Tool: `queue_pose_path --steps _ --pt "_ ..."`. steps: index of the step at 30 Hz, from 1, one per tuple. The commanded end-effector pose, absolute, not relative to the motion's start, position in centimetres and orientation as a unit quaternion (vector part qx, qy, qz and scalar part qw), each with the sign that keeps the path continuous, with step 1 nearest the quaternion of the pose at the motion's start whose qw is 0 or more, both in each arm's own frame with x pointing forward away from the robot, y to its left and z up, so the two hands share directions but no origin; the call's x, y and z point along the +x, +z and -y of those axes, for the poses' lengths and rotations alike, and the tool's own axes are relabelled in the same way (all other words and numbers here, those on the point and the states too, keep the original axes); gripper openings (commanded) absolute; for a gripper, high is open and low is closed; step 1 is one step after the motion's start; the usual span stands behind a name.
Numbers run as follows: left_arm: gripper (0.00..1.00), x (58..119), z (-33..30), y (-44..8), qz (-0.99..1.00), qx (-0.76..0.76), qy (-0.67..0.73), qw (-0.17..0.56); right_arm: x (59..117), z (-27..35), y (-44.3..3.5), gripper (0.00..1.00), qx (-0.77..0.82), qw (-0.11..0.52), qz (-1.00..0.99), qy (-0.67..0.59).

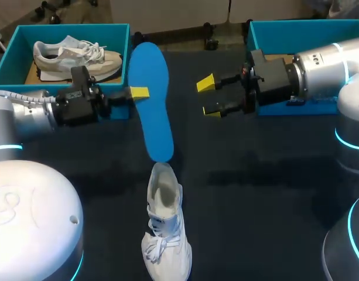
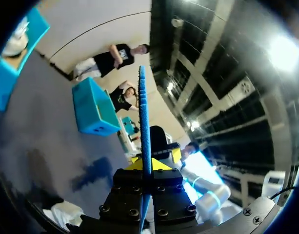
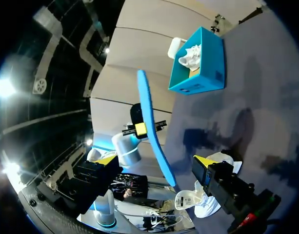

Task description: Take the shoe out of the shoebox, open the shoe tongue, remove and reinsert the insole, then place the shoe into the shoebox

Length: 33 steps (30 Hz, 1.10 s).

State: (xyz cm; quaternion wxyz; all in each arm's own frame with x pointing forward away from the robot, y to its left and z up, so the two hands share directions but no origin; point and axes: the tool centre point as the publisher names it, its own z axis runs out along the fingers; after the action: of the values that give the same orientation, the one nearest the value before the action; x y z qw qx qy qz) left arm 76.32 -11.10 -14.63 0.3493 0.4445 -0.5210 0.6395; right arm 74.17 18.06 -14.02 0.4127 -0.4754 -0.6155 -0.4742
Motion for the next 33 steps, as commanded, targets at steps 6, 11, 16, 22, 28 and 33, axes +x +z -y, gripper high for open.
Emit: queue_pose_path --steps 6,11,16,22,28,33 --pt "0.00 78.1 12.1 -16.4 0.383 0.586 0.529 0.480 74.1 -18.1 -14.1 1.00 -0.476 0.412 0.615 -0.474" --pt "0.00 78.8 12.2 -17.1 0.388 0.588 0.525 0.477 74.1 -18.1 -14.0 1.00 -0.478 0.410 0.619 -0.470" --pt "0.00 79.0 12.3 -17.5 0.400 0.583 0.528 0.470 74.1 -18.0 -13.2 1.00 -0.491 0.384 0.652 -0.433" --pt "0.00 78.9 12.5 -17.5 0.417 0.570 0.543 0.455 74.4 -17.9 -11.6 1.00 -0.522 0.346 0.692 -0.359" --pt "0.00 79.0 12.5 -17.5 0.421 0.563 0.547 0.455 74.9 -18.9 -9.2 1.00 -0.554 0.285 0.739 -0.258" --pt "0.00 79.2 12.7 -17.7 0.423 0.564 0.543 0.456 75.3 -20.1 -7.6 1.00 -0.570 0.230 0.770 -0.170"
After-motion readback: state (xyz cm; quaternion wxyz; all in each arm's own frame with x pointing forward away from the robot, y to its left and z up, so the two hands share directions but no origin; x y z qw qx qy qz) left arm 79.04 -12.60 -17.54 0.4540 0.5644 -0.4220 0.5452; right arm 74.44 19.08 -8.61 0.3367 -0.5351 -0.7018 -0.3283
